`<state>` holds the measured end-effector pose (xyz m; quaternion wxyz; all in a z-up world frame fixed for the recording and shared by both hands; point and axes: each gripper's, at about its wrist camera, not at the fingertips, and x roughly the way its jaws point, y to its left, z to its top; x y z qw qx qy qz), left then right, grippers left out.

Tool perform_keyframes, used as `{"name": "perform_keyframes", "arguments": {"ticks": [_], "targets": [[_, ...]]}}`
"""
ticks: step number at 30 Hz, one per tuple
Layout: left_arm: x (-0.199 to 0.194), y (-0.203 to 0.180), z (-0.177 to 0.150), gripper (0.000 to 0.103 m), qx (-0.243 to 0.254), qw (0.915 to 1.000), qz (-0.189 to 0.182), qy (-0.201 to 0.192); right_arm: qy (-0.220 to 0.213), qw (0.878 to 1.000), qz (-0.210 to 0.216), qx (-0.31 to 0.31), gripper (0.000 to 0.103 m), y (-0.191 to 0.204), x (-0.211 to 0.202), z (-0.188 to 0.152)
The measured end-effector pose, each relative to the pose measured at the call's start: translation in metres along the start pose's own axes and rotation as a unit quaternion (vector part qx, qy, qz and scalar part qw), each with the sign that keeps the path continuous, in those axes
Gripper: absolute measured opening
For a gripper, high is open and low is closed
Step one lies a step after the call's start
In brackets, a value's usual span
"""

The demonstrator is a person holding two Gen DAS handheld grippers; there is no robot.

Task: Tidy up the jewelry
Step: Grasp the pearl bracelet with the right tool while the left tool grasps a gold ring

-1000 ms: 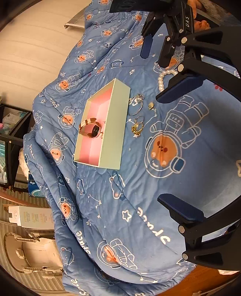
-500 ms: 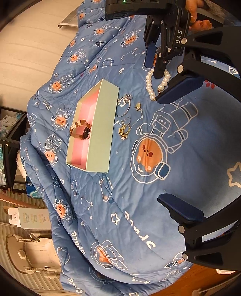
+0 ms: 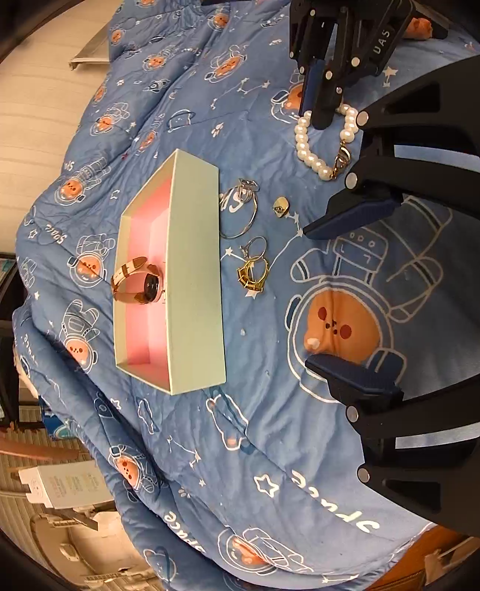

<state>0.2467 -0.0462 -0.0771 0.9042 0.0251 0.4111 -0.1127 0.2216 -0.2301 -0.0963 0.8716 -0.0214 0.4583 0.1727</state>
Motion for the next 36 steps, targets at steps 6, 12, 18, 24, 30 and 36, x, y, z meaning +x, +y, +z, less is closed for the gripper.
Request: {"name": "perform_keyframes", "arguments": {"ticks": [6, 12, 18, 24, 30, 36], "targets": [[0.018, -0.006, 0.013, 0.058, 0.04, 0.9991, 0.002, 0.014, -0.007, 1.0, 0.008, 0.007, 0.013, -0.002, 0.001, -0.001], [0.029, -0.009, 0.025, 0.043, 0.065, 0.9976, -0.012, 0.019, -0.011, 1.0, 0.011, 0.01, 0.013, -0.003, 0.001, -0.003], [0.033, -0.016, 0.03, 0.023, 0.089, 0.9955, -0.025, 0.02, -0.012, 1.0, 0.012, 0.011, 0.013, -0.003, 0.001, -0.003], [0.027, -0.013, 0.026, 0.023, 0.083, 0.996, -0.034, 0.005, -0.012, 1.0, 0.011, 0.011, 0.013, -0.003, 0.001, -0.003], [0.012, -0.01, 0.014, 0.023, 0.068, 0.9968, -0.043, 0.0, -0.013, 1.0, 0.011, 0.007, 0.012, -0.002, -0.002, -0.002], [-0.01, 0.001, -0.003, 0.023, 0.031, 0.9981, -0.053, -0.007, -0.016, 1.0, 0.018, -0.01, 0.01, 0.004, -0.014, -0.004]]}}
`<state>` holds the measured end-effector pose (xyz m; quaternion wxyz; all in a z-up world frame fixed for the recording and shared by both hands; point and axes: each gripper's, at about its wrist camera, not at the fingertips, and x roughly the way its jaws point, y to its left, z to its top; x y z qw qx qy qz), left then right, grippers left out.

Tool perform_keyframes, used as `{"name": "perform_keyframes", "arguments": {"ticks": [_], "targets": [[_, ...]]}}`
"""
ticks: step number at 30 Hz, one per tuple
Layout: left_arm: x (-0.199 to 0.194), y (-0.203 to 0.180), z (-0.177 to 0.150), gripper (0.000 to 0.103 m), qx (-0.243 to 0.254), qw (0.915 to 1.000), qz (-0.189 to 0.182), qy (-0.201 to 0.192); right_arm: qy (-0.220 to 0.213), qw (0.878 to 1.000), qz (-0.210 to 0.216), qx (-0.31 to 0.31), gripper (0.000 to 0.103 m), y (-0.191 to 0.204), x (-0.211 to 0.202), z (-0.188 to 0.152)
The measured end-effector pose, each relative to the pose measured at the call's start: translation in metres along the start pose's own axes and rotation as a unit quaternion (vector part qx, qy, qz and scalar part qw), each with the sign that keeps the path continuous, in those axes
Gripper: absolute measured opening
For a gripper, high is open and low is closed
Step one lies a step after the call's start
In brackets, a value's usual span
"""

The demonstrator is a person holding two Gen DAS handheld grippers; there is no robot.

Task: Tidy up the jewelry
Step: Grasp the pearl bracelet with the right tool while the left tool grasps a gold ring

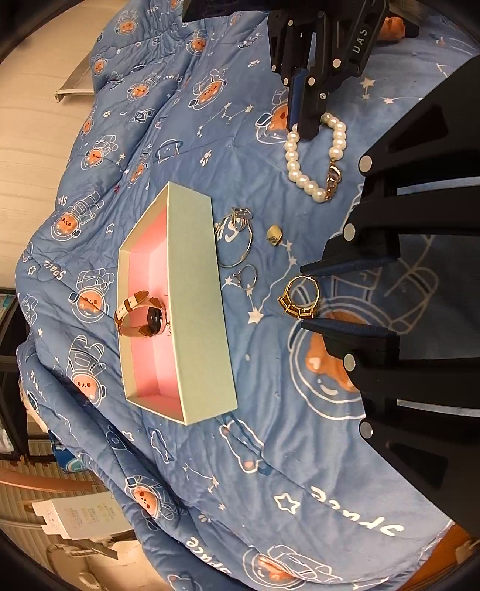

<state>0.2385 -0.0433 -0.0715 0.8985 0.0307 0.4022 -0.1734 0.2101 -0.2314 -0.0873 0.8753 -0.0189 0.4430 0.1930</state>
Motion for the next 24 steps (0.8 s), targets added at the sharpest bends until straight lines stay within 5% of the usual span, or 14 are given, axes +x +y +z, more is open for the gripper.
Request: {"name": "perform_keyframes", "arguments": {"ticks": [24], "targets": [[-0.068, -0.013, -0.004, 0.023, -0.026, 0.9981, -0.03, -0.047, -0.058, 0.994, 0.076, -0.062, 0.01, 0.041, -0.077, 0.038]]}}
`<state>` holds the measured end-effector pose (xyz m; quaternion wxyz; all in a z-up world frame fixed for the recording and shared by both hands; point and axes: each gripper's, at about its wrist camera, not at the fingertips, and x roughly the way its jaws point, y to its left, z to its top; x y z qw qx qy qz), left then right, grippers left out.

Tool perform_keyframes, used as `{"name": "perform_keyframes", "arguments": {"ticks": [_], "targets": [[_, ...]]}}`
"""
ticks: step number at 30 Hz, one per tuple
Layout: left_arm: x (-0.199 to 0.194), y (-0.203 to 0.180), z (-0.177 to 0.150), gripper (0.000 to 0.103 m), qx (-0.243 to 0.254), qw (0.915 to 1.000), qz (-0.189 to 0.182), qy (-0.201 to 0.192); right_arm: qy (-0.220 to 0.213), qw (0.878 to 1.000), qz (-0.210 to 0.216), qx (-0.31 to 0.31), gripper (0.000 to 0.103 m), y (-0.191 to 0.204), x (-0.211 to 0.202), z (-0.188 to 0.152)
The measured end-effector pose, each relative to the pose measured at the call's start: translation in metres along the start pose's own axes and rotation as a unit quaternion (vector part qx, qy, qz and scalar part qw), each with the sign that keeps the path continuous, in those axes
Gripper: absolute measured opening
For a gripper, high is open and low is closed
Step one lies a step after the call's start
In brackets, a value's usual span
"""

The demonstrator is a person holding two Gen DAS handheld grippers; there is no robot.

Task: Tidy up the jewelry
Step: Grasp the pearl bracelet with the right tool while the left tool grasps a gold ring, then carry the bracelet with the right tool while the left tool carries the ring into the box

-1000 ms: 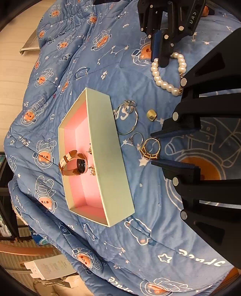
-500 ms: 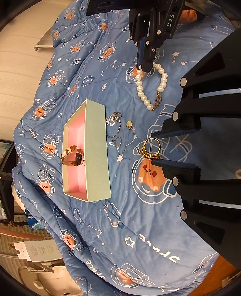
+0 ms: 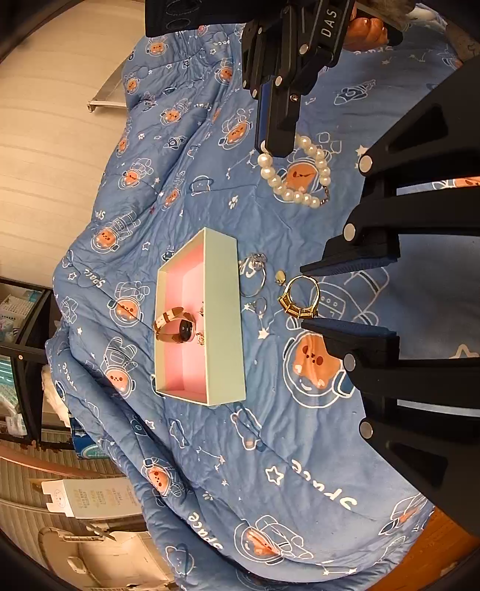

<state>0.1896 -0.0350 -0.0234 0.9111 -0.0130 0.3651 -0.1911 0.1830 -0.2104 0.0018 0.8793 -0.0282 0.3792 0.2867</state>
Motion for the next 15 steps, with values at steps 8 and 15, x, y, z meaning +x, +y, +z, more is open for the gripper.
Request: {"name": "perform_keyframes", "arguments": {"ticks": [8, 15], "targets": [[-0.007, -0.004, 0.026, 0.023, 0.015, 0.9997, 0.0, -0.017, -0.035, 0.999, 0.008, 0.006, 0.01, -0.007, -0.008, 0.03], [0.007, 0.007, 0.055, 0.023, 0.008, 0.9998, -0.002, -0.019, -0.056, 0.998, 0.004, 0.015, 0.01, -0.024, -0.002, 0.057]]}}
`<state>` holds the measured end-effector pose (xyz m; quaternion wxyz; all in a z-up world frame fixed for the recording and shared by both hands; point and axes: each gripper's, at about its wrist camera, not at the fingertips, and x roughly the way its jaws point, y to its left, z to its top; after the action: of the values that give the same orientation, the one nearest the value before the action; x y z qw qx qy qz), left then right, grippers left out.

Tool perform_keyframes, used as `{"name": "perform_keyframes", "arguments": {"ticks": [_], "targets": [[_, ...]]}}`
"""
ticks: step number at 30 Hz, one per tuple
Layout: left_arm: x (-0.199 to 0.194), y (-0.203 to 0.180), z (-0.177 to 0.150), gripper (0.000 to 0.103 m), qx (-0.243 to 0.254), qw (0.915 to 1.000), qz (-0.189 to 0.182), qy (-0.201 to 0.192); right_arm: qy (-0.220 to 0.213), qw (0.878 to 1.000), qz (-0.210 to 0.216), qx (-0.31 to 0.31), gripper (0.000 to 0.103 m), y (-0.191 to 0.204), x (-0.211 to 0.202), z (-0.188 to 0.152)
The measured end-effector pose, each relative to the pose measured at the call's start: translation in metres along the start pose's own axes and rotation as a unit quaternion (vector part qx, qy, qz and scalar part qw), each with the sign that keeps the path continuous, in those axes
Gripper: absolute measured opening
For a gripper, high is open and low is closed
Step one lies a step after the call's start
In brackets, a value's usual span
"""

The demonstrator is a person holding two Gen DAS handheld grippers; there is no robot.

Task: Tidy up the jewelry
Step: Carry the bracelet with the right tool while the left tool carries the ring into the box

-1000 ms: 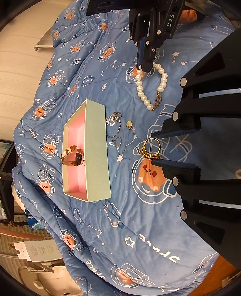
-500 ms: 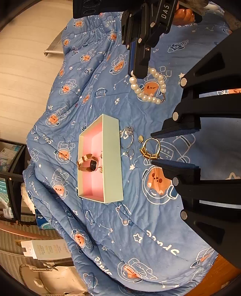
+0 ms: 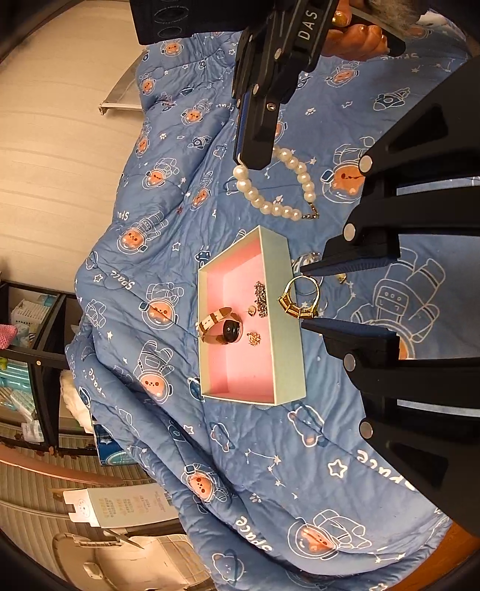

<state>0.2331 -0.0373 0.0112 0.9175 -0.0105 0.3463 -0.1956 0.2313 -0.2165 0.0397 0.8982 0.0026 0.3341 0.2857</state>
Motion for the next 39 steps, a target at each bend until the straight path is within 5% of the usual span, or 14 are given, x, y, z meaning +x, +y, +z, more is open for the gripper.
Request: {"name": "perform_keyframes", "arguments": {"ticks": [14, 39], "targets": [[0.071, 0.036, 0.064, 0.023, -0.003, 0.9977, 0.015, 0.066, 0.005, 1.0, -0.024, 0.014, 0.01, -0.042, 0.057, 0.06], [0.185, 0.057, 0.093, 0.023, 0.011, 0.9812, 0.072, 0.179, 0.078, 0.996, -0.05, -0.009, 0.01, -0.088, 0.144, 0.062]]}}
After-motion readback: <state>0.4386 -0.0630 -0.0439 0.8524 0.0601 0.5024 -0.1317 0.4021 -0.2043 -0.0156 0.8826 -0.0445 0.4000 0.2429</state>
